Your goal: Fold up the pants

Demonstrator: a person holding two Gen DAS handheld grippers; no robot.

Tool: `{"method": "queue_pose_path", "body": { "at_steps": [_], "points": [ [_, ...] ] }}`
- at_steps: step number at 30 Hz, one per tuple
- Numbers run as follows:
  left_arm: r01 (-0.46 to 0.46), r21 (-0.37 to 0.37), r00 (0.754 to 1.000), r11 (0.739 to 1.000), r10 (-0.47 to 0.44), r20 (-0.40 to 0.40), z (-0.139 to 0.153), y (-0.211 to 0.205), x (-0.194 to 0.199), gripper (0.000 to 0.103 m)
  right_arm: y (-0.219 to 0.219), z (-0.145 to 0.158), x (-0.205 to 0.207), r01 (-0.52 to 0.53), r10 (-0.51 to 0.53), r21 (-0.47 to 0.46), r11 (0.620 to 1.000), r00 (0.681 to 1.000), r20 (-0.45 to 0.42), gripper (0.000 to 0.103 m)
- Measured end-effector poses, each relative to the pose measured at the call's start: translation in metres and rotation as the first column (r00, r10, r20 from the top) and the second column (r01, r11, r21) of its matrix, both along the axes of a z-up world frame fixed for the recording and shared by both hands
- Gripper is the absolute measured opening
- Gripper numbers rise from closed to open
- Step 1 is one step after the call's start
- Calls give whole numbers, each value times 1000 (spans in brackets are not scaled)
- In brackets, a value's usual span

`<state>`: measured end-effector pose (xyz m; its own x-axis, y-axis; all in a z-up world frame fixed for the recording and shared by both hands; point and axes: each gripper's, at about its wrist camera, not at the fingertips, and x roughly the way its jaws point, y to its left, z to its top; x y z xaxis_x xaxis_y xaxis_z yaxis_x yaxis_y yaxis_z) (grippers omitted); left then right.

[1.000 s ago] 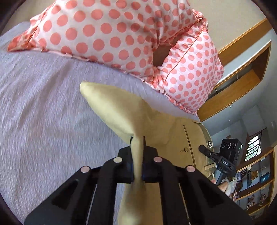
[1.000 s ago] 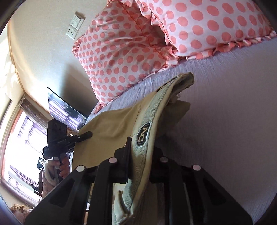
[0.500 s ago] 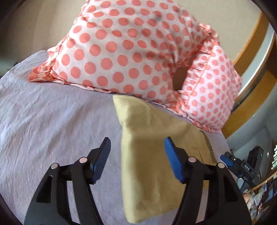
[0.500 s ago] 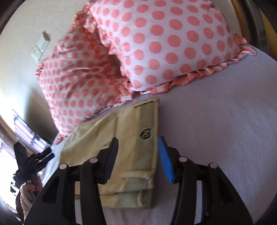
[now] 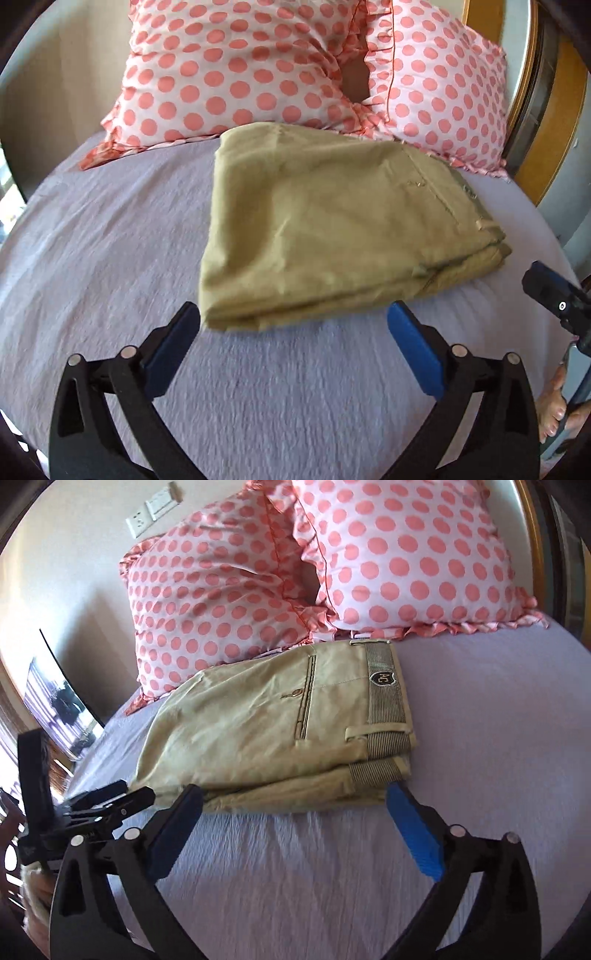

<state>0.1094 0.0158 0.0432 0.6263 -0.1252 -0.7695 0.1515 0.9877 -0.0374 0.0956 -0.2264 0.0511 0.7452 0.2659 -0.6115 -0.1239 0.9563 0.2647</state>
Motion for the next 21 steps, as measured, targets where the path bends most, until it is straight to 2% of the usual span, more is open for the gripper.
{"method": "queue_pose_path", "body": {
  "at_steps": [3, 4, 7, 11, 17, 21],
  "points": [
    [-39, 108, 999, 993, 42, -25, -20, -1, -32, 101, 22, -10, -26, 34, -27, -132, 991, 998, 49, 102],
    [-56, 81, 998, 995, 55, 15, -20, 4, -43, 101, 27, -13, -31, 41, -32, -153, 987, 998, 60, 102],
    [-89, 48, 996, 995, 88, 23, -22, 10, -59, 101, 37, -22, -37, 58, -45, -179, 982, 996, 74, 102],
    [-98, 48, 994, 994, 95, 60, -25, 11, -71, 101, 45, -38, -35, 70, -69, -204, 976, 998, 16, 102],
    [-110, 36, 982, 993, 103, 160, -30, 9, -87, 101, 47, -46, -50, 107, -96, -206, 973, 994, 60, 102],
    [-109, 35, 978, 993, 101, 182, -30, 8, -89, 101, 48, -46, -51, 115, -102, -205, 972, 992, 74, 102]
  ]
}}
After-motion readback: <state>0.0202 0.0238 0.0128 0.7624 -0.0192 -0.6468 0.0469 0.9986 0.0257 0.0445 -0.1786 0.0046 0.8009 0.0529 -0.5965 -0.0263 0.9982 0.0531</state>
